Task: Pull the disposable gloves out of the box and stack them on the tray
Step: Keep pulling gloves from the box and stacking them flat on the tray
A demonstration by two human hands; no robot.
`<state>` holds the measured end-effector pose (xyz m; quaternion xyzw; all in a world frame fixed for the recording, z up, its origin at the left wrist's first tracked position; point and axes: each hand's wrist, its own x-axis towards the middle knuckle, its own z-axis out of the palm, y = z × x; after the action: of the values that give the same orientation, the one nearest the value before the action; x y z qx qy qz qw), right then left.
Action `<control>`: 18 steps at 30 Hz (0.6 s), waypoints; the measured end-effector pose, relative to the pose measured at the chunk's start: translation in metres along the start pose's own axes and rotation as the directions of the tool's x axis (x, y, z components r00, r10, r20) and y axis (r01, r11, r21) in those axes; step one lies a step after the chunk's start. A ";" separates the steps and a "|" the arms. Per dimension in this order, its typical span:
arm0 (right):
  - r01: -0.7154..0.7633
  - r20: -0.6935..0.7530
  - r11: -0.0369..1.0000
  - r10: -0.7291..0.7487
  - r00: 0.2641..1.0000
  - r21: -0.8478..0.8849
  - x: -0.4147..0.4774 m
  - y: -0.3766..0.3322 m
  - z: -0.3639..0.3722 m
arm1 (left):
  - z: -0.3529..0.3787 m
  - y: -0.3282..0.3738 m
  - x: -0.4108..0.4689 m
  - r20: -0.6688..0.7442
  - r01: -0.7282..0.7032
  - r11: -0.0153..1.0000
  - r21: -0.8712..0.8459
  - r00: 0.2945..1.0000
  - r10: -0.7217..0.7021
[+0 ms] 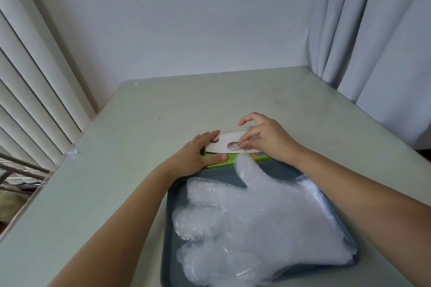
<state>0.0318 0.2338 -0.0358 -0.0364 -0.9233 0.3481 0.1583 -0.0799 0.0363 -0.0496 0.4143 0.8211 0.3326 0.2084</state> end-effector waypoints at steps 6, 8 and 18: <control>-0.026 -0.076 0.999 0.023 0.997 -0.036 0.003 0.000 -0.001 | 0.000 -0.002 0.002 -0.002 0.001 1.000 0.002 1.000 -0.001; -0.050 -0.126 0.999 0.051 0.991 0.010 0.005 0.000 0.001 | 0.000 -0.003 0.003 0.005 0.000 1.000 0.010 1.000 0.000; -0.242 -0.433 0.878 0.423 0.796 0.413 0.019 0.005 0.007 | 0.000 -0.004 0.003 -0.002 0.000 1.000 -0.010 1.000 0.000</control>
<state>0.0116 0.2361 -0.0390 -0.2637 -0.7526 0.5011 0.3362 -0.0836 0.0370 -0.0532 0.4129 0.8197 0.3369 0.2099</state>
